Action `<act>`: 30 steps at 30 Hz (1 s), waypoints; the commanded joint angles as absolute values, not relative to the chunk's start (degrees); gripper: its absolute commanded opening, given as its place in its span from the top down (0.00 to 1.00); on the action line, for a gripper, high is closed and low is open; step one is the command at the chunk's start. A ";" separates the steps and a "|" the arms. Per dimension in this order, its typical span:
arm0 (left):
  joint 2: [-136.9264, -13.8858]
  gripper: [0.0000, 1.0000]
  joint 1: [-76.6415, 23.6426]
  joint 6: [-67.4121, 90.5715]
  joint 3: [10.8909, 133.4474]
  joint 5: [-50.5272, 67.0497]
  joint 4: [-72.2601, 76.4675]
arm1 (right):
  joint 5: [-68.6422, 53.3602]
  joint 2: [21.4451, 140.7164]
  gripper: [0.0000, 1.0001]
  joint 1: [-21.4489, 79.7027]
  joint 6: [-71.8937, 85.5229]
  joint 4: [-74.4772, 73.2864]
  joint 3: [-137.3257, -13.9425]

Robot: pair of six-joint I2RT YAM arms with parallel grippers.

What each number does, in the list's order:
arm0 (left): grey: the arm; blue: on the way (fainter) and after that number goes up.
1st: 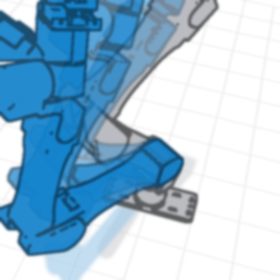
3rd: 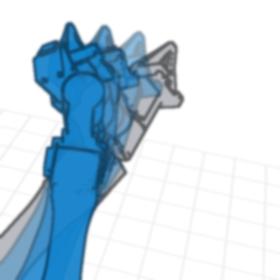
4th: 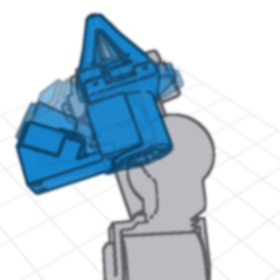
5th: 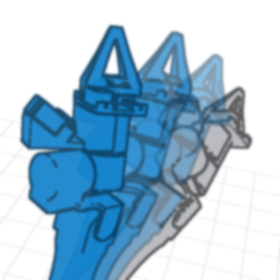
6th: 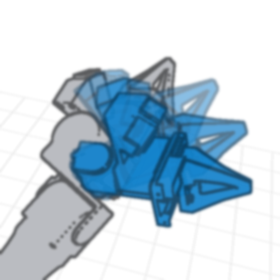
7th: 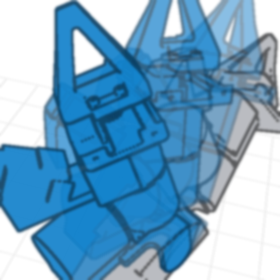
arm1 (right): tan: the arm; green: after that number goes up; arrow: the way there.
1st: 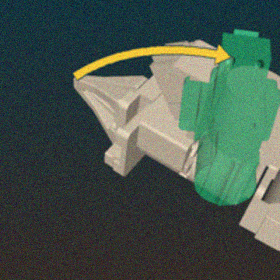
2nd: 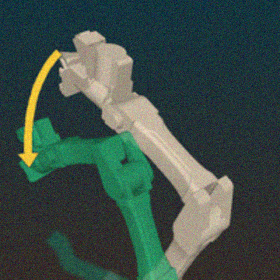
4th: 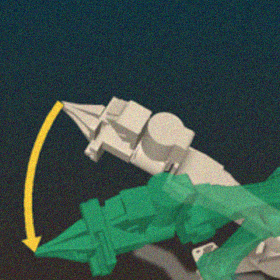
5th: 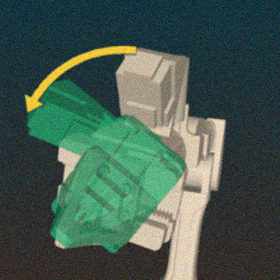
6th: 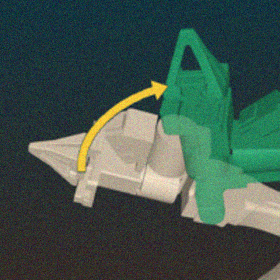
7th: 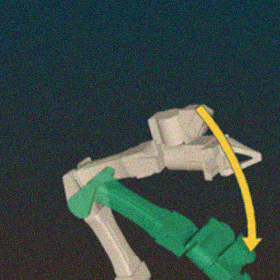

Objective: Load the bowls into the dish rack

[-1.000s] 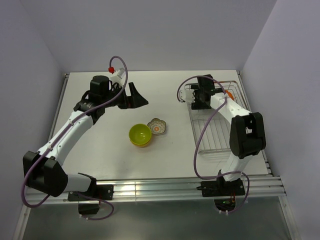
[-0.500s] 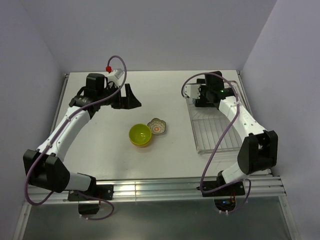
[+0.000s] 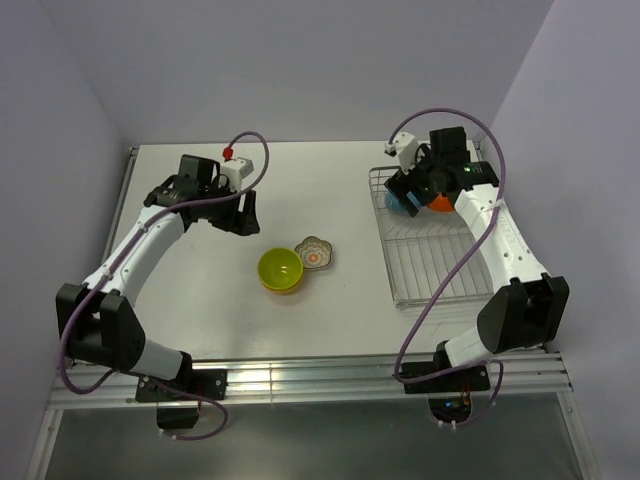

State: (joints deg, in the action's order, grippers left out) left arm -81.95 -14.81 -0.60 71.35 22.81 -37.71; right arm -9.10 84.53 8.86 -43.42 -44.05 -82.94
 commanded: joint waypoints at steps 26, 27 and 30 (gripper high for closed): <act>-92.99 0.54 -25.92 -8.17 68.03 14.86 -37.09 | -41.22 81.21 0.11 -4.83 -3.34 -47.02 -77.70; -93.25 0.55 -26.10 -8.17 68.03 14.77 -36.92 | -41.13 81.30 0.11 -4.83 -3.43 -47.28 -77.70; -93.51 0.57 -26.81 -8.26 68.20 13.62 -36.74 | -41.31 81.47 0.11 -5.01 -3.69 -47.55 -77.52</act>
